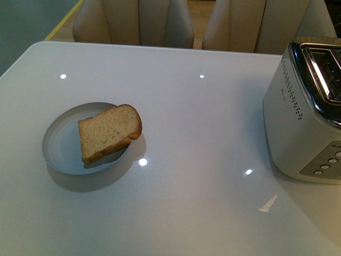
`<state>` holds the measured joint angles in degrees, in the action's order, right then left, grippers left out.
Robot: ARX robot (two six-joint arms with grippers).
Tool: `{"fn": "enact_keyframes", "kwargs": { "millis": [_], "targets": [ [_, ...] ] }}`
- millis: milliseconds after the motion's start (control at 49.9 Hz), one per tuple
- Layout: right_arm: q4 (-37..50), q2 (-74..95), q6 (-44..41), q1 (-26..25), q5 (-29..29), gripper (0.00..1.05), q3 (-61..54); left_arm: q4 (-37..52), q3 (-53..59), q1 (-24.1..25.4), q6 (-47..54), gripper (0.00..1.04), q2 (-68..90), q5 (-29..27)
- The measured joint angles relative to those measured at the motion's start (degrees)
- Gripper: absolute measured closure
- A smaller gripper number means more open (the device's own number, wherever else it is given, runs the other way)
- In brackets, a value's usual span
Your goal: Left arm holds plate, right arm toasts bread
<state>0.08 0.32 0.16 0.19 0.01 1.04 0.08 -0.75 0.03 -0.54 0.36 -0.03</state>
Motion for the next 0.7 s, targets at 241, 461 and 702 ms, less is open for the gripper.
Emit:
{"fn": "enact_keyframes", "kwargs": {
  "millis": [241,461,702],
  "targets": [
    [0.0,0.0,0.0,0.0,0.0,0.09,0.0,0.0,0.0,0.0,0.0,0.07,0.0,0.0],
    [0.0,0.0,0.0,0.0,0.0,0.09,0.0,-25.4,-11.0,4.2,-2.3,0.07,16.9,12.6],
    [0.0,0.0,0.0,0.0,0.0,0.09,0.0,-20.2,-15.3,11.8,-3.1,0.07,32.5,18.9]
  ]
}}
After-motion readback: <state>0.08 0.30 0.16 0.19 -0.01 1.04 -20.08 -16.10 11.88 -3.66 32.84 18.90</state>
